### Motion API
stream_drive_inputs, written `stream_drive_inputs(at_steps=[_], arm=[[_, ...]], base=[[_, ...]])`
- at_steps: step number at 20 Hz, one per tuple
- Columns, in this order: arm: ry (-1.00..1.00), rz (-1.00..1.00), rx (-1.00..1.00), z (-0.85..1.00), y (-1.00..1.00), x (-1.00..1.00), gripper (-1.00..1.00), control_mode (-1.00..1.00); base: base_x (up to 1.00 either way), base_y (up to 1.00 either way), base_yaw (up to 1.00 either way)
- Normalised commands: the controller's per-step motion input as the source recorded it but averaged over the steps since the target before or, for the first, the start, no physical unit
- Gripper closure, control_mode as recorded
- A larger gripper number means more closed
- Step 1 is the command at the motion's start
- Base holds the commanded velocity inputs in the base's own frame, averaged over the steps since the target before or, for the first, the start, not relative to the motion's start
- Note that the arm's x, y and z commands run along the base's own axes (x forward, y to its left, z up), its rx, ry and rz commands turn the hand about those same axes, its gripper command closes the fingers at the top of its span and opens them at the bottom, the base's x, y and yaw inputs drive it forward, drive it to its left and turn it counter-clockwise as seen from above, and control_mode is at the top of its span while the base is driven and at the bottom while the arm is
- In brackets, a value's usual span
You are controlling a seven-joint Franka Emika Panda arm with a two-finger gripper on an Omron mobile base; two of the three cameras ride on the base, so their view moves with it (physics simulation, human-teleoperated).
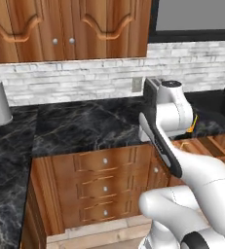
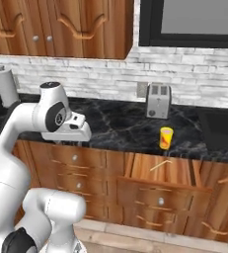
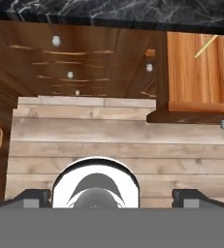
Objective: Pick up the straw from the right drawer and put it inside the smoothie cup.
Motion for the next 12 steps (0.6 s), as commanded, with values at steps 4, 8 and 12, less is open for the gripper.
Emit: stream_drive_inputs(at_steps=[4,8,12], arm=[[0.00,0.00,0.00,0.00,0.00,0.00,-1.00,1.00],[0.00,0.00,0.00,0.00,0.00,0.00,-1.00,1.00],[0.00,0.00,0.00,0.00,0.00,0.00,-1.00,1.00]], base=[[-0.26,-0.80,-0.06],[-0.16,-0.92,-0.04],[-0.12,-0.81,-0.02]])
